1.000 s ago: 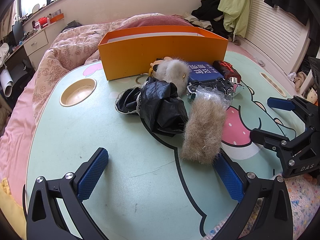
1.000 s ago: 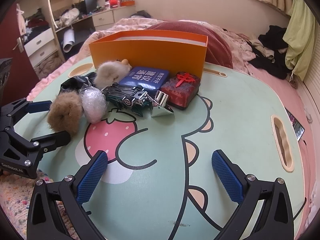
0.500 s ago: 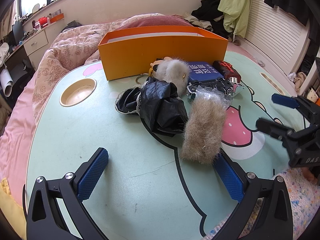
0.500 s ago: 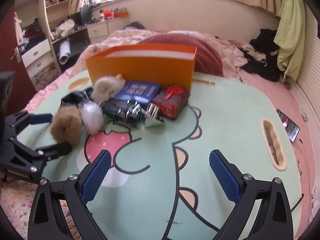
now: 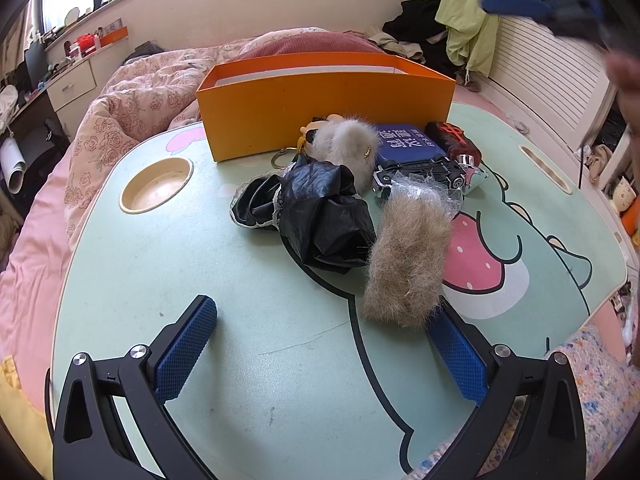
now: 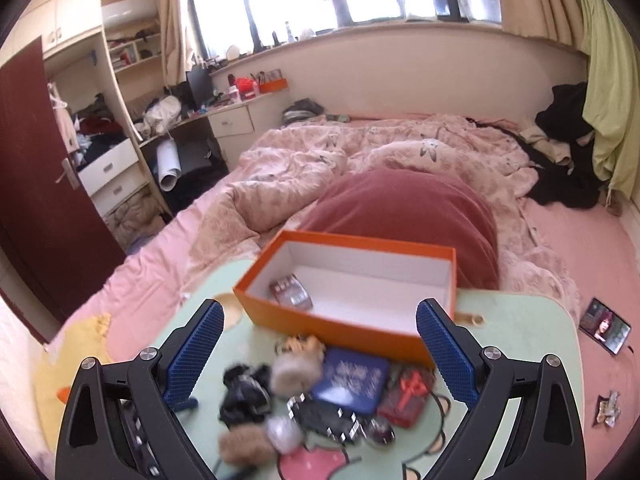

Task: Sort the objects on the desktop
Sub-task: 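Reach the right gripper into the box toward the brown card box, then close the right gripper on the brown card box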

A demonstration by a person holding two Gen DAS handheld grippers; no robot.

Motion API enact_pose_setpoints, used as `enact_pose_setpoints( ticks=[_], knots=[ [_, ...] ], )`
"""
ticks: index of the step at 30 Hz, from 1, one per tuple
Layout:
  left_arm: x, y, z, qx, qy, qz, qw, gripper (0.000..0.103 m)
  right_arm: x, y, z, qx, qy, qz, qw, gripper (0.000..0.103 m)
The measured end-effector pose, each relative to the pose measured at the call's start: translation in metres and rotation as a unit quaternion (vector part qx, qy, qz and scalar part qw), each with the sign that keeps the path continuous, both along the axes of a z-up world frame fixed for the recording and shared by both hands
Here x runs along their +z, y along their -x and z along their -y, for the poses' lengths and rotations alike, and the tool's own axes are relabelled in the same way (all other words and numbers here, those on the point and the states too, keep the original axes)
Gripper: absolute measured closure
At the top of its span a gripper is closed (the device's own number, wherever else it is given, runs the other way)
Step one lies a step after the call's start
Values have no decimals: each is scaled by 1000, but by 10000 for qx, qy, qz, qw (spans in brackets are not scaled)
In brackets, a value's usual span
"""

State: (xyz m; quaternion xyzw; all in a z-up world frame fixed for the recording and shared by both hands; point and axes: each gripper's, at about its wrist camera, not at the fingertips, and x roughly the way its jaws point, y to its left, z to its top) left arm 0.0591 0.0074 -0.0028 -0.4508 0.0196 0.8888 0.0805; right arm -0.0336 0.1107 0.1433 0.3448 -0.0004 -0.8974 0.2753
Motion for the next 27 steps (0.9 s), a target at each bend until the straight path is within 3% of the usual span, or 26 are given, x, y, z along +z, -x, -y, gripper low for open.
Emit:
enact_pose_setpoints(
  ticks=[3, 5, 8, 11, 17, 21, 24, 27],
  knots=[
    [0, 0, 0, 0, -1, -1, 10000, 0, 0, 32, 22, 97, -147, 335, 9993, 6],
    [0, 0, 0, 0, -3, -2, 10000, 0, -10, 55, 38, 329, -224, 802, 9960, 6],
    [0, 0, -1, -2, -7, -6, 10000, 0, -30, 84, 58, 615, -146, 1577, 9855, 6],
    [1, 0, 0, -5, -9, -12, 10000, 0, -50, 110, 67, 538, -81, 2146, 9752, 6],
    [2, 0, -1, -3, -15, -19, 10000, 0, -87, 147, 97, 505, -349, 2895, 9552, 25],
    [2, 1, -1, -7, -22, -23, 10000, 0, -109, 155, 122, 607, -745, 3053, 9474, 28],
    [1, 0, 0, -8, -24, -25, 10000, 0, -119, 153, 142, 717, -1384, 2788, 9476, 28],
    [2, 1, -1, -8, -29, -27, 10000, 0, -135, 149, 159, 1033, -2055, 2668, 9359, 28]
  ],
)
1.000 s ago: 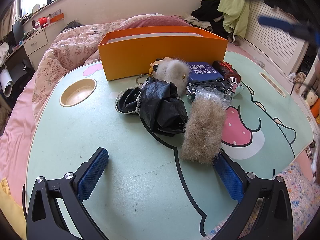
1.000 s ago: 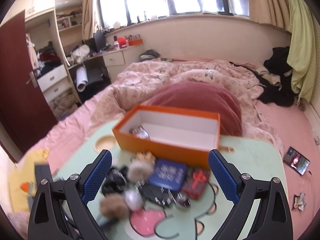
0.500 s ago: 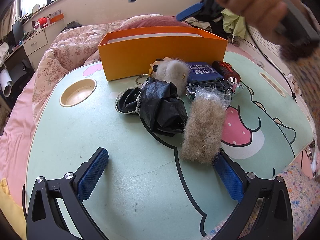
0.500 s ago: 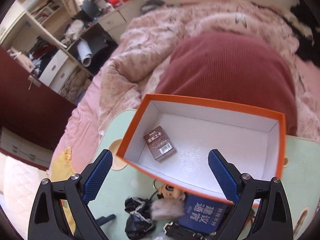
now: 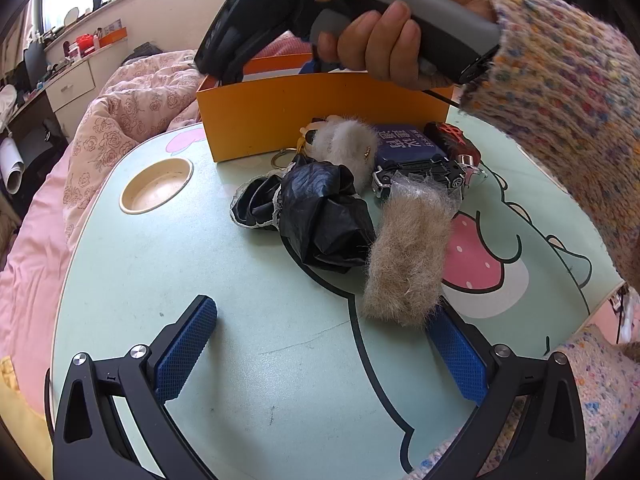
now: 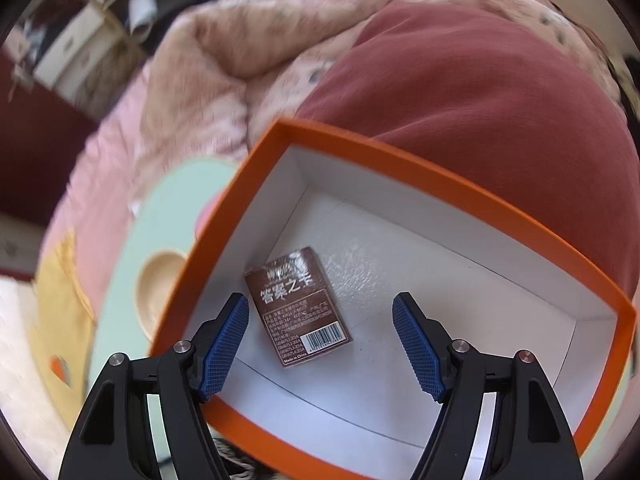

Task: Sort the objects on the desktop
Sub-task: 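Close the right gripper on the brown card box, then lift the brown card box out and set it on the mat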

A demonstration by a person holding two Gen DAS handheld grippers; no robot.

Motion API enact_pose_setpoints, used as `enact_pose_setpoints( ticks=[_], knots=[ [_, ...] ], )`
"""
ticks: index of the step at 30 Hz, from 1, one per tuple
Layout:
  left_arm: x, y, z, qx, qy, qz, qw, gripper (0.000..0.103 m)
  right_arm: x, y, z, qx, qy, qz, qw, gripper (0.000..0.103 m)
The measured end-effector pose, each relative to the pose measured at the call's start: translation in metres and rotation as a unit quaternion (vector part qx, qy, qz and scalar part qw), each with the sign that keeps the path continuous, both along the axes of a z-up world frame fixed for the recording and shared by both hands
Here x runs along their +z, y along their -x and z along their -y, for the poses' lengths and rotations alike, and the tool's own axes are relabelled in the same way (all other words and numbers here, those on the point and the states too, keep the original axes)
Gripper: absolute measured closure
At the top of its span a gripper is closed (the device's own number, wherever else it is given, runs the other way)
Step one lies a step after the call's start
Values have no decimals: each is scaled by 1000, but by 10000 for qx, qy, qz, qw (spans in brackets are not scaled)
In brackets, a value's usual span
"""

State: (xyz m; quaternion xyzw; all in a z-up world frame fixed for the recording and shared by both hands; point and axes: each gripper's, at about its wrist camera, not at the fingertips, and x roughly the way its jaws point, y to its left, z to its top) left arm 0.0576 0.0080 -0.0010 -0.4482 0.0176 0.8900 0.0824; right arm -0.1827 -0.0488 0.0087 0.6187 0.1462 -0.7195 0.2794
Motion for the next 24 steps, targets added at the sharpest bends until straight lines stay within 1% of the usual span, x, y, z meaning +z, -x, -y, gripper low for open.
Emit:
enact_pose_setpoints(
  ticks=[1, 3, 4, 5, 6, 10, 12, 16, 17, 20, 22, 24],
  knots=[
    [0, -3, 2, -2, -1, -1, 10000, 0, -6, -1, 3, 109, -96, 60, 9999, 29],
    [0, -5, 4, 0, -24, 6, 10000, 0, -8, 3, 2, 88, -2, 101, 9999, 31],
    [0, -4, 3, 0, -24, 2, 10000, 0, -6, 3, 1, 115, 71, 94, 9999, 44],
    [0, -4, 3, 1, -19, -1, 10000, 0, -5, 3, -1, 177, 247, 209, 9993, 62],
    [0, -4, 2, 2, -21, -2, 10000, 0, -3, 3, -3, 189, 324, 297, 9989, 61],
    [0, -3, 2, 3, -19, -8, 10000, 0, 0, 2, -19, 70, 413, 190, 9989, 62],
    [0, -2, 1, 5, -20, -11, 10000, 0, 10, 4, -33, -119, 536, -68, 9985, 62],
    [0, -2, 2, 3, -21, -10, 10000, 0, 46, 5, -77, -553, 1291, -320, 9896, 62],
    [0, -2, 1, 3, -20, -11, 10000, 0, 58, 1, -89, -614, 1419, -452, 9869, 62],
    [0, -3, 2, 1, -24, -14, 10000, 0, 90, -23, -125, -677, 1611, -889, 9806, 62],
    [0, -2, 1, 0, -26, -19, 10000, 0, 108, -48, -153, -720, 1732, -1129, 9757, 62],
    [0, -2, 1, 4, -27, -19, 10000, 0, 115, -74, -169, -721, 1721, -1207, 9750, 62]
  ],
)
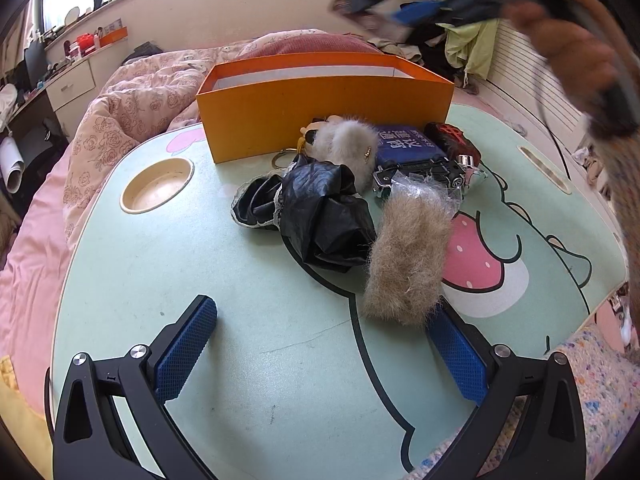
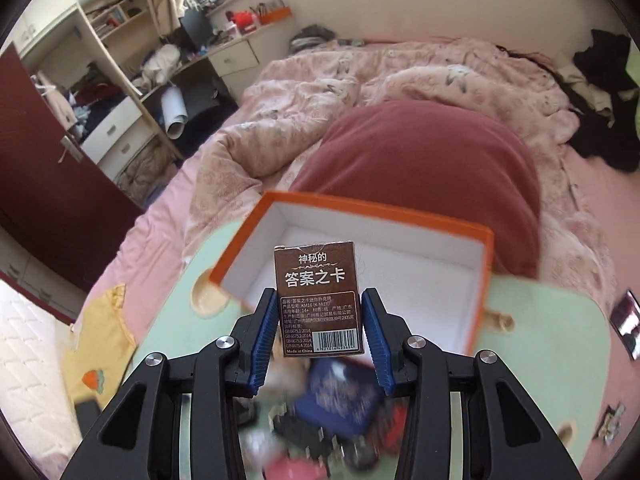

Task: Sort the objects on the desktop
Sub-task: 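Lift the brown card box out and set it on the mat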

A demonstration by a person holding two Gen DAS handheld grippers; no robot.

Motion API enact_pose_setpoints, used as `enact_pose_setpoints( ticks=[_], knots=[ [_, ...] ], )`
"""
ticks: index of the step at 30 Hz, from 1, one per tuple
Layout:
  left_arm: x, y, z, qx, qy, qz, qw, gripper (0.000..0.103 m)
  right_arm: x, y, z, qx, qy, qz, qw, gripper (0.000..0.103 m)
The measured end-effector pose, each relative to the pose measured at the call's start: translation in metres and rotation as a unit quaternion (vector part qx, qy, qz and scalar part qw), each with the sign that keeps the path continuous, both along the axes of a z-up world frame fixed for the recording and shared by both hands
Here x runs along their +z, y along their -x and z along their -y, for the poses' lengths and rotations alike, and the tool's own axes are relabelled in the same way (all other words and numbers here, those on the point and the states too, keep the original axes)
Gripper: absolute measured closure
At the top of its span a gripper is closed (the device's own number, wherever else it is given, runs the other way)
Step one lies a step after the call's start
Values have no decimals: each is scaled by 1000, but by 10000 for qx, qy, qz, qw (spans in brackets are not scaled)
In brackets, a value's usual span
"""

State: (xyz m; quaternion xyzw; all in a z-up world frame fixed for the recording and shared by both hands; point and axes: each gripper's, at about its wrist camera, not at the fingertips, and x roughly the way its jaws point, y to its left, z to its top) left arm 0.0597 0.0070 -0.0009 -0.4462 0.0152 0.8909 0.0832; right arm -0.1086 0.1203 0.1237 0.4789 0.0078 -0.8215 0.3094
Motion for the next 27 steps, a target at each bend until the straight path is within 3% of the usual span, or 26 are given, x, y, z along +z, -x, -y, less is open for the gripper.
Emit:
enact_pose_setpoints(
  ticks=[4, 8, 11, 13, 15, 16, 17, 20, 27],
  knots=[
    [1, 0, 0, 9, 5, 5, 10000, 0, -17, -58, -29, 81, -15, 190, 9998, 62],
    [1, 0, 0, 24, 16, 13, 10000, 0, -58, -100, -42, 32, -96, 472, 9988, 61],
    [1, -1, 1, 22, 16, 14, 10000, 0, -86, -123, -55, -53, 156, 879, 9960, 61],
    [1, -1, 1, 21, 18, 13, 10000, 0, -92, -132, -58, -235, 208, 675, 9972, 60],
    [1, 0, 1, 21, 15, 15, 10000, 0, -87, -139, -62, -568, 332, 204, 9976, 37],
    [1, -1, 1, 22, 17, 14, 10000, 0, -81, -140, -64, -738, 477, 13, 9961, 16],
    [1, -1, 1, 21, 17, 13, 10000, 0, -75, -142, -68, -935, 656, -199, 9933, 5],
    [1, -1, 0, 22, 14, 12, 10000, 0, -68, -150, -75, -1128, 665, -474, 9903, 5],
    [1, -1, 1, 23, 18, 15, 10000, 0, -104, -176, -75, -1060, -706, -668, 9896, 4]
  ],
)
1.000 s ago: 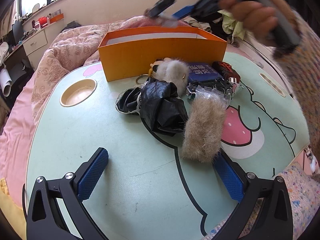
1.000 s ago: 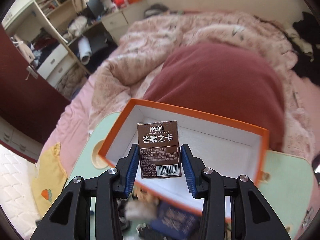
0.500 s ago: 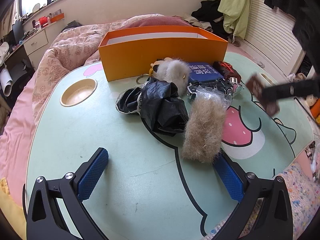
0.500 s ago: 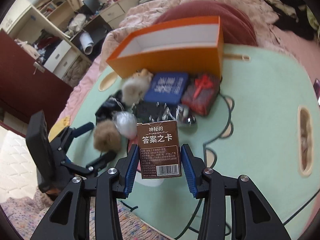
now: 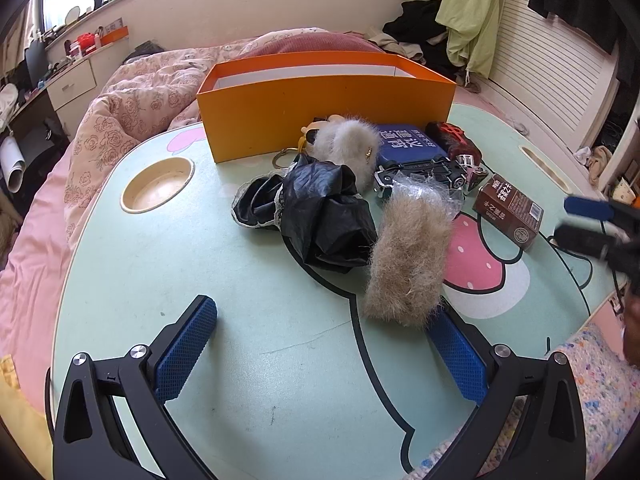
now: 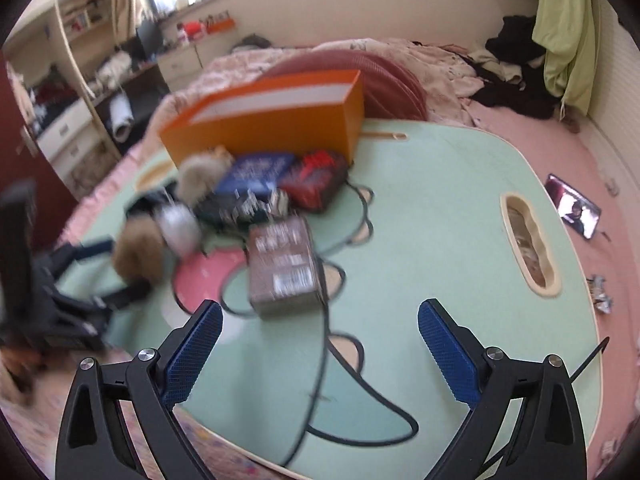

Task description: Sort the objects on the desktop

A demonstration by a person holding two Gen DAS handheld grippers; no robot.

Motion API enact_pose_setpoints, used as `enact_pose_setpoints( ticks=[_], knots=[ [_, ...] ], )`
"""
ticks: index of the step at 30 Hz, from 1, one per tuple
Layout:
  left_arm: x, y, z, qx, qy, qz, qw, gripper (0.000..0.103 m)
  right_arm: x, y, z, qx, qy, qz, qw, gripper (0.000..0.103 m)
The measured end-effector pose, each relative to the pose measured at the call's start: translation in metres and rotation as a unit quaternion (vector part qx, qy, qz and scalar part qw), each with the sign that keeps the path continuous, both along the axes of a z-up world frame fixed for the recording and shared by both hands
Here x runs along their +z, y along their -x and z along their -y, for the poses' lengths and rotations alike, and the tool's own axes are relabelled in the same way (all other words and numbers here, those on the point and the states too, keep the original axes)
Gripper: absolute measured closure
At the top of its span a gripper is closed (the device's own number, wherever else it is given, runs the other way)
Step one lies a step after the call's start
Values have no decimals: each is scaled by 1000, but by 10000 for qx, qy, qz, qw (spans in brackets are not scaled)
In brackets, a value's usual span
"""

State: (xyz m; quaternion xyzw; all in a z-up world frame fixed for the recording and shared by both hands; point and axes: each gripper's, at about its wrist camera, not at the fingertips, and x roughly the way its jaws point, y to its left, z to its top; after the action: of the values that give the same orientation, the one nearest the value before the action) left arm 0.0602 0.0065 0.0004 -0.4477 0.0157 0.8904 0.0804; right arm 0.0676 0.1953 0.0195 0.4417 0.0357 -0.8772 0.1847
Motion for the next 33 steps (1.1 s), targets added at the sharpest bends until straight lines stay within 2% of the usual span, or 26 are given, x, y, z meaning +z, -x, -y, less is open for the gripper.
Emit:
enact_pose_setpoints(
  ticks=[1, 2, 3, 4, 7, 28, 33],
  knots=[
    [0, 0, 0, 0, 5, 0, 10000, 0, -10, -3, 2, 12, -244, -70, 9997, 1],
    [0, 0, 0, -4, 18, 1, 10000, 0, -16, -11, 6, -24, -544, -542, 9970, 0],
    [0, 0, -1, -7, 41, -4, 10000, 0, -19, -18, 8, -45, -601, -913, 9940, 0],
    [0, 0, -1, -2, 41, 2, 10000, 0, -19, -18, 8, 57, -567, -974, 9936, 0],
    [0, 0, -1, 2, 29, 8, 10000, 0, -19, -9, -1, 152, -208, -697, 9972, 0],
    [0, 0, -3, 5, 48, 6, 10000, 0, -22, -12, 5, 289, -195, -709, 9969, 0],
    [0, 0, -3, 4, 53, 10, 10000, 0, -22, -16, 3, 486, -179, -723, 9960, 0]
  ],
)
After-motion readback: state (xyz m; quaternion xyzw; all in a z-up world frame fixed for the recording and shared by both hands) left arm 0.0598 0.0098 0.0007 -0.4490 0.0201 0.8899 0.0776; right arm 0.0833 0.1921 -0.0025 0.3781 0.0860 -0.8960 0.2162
